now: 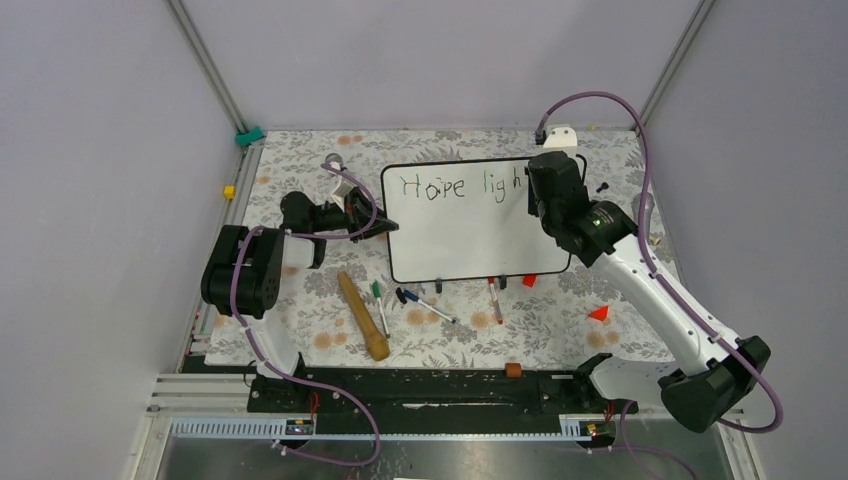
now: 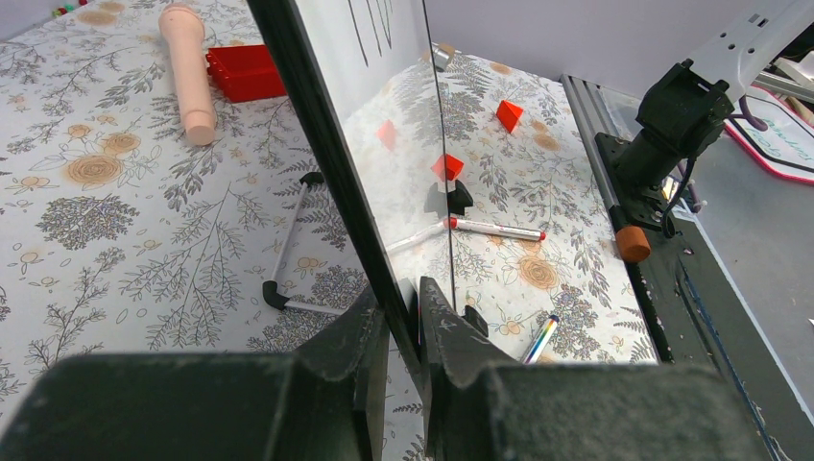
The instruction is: Write a sentence on the whiteboard
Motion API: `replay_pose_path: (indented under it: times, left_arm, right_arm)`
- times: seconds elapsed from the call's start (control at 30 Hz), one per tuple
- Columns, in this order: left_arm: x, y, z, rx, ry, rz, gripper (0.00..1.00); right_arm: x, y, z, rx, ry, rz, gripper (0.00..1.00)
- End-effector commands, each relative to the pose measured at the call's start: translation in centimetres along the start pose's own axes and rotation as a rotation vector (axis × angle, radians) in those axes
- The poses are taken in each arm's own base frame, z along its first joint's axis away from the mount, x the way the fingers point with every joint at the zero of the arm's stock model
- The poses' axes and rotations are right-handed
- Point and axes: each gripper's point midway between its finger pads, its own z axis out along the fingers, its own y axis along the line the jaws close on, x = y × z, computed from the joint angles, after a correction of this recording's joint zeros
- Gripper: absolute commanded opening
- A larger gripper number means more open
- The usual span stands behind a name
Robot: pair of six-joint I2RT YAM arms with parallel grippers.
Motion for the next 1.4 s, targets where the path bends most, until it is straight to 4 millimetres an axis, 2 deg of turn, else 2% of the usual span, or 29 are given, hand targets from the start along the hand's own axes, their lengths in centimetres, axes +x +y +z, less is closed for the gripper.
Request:
replay_pose_path:
  times: [0.0,0.27,0.63,1.0,1.37]
  left_arm:
    - [-0.6,-0.2,-0.1,0.038,0.001,0.209,0.00]
    - [-0.6,-0.2,-0.1,0.039,0.001,0.210,0.00]
    - [-0.7,-0.2,-0.1,0.039,0.001,0.211,0.00]
    - [-0.6,-0.2,-0.1,0.039,0.001,0.210,0.00]
    - [-0.7,-0.2,-0.1,0.039,0.001,0.211,0.00]
  right_arm:
    - [-2.0,-0.6,-1.4,-0.019,-0.058,0.045,0.00]
    - [-3.4,-0.4,-2.5,-0.061,-0.096,0.076,0.00]
    - [-4.6,0.2,-2.0,-0.063,-0.104,0.077,0.00]
    - [-3.1,0.8,-0.7,-0.062,-0.066,0.063,0.00]
    - [-0.2,1.0,-0.6,-0.088,-0.011,0.056,0.00]
